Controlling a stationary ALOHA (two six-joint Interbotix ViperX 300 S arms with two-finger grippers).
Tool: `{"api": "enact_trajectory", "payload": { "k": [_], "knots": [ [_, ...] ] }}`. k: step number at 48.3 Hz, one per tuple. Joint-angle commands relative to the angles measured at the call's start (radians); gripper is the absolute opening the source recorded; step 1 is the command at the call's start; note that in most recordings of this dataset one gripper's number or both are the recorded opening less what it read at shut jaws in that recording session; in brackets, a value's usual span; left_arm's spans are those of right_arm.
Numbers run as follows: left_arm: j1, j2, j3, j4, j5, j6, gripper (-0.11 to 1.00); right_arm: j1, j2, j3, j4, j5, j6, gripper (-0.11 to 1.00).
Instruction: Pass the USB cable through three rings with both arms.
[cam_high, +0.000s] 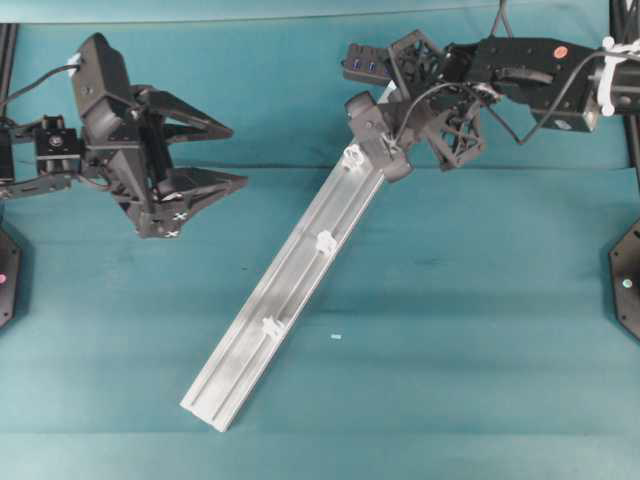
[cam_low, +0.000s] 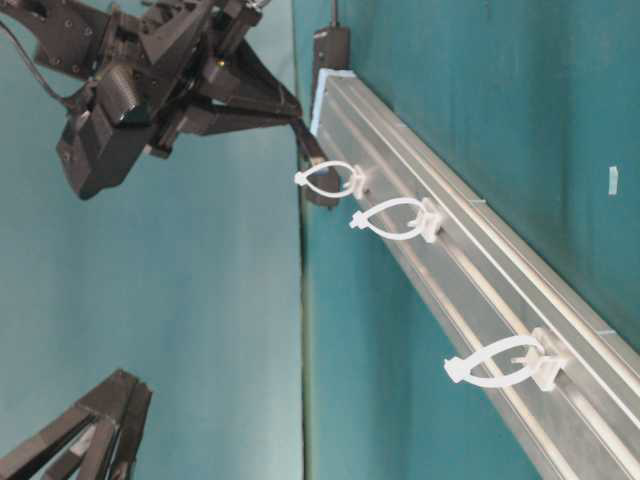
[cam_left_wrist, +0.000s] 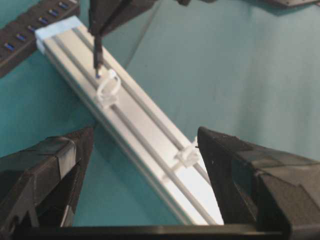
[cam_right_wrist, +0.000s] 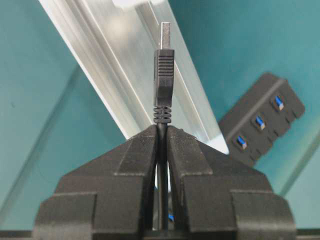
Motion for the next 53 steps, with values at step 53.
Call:
{"api": "enact_trajectory", "payload": {
  "k": [53],
  "knots": [
    [0.003,0.069,-0.032,0.003,-0.031,0.002,0.9,0.078,0.035,0.0,0.107,-0.143,-0.011,0.08]
  ]
}}
